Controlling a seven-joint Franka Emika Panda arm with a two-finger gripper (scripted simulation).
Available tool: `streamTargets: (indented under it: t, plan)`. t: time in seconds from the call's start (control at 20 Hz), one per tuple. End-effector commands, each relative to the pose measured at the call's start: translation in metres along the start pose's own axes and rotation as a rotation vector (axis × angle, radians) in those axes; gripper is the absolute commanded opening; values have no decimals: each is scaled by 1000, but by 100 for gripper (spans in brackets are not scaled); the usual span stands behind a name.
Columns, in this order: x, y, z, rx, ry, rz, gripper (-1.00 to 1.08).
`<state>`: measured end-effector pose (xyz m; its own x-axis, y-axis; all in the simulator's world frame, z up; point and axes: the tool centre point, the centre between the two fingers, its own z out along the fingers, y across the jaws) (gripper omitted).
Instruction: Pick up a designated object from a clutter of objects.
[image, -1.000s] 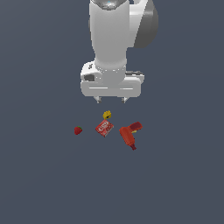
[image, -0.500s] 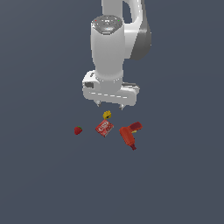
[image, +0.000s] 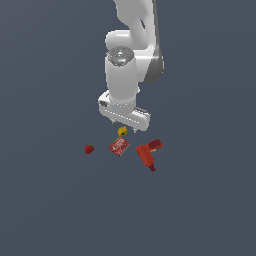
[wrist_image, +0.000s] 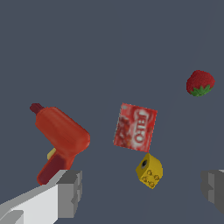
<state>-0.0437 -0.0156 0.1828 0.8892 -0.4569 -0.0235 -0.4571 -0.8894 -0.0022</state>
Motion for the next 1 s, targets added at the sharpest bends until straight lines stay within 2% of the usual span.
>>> streamTargets:
  t: [0.0,0.6,0.95]
  plan:
    - [-6,6,15,1,3,72,100]
    - [-44,37,80,4,14,404,100]
    - [-63,51,102,5,20,539,100]
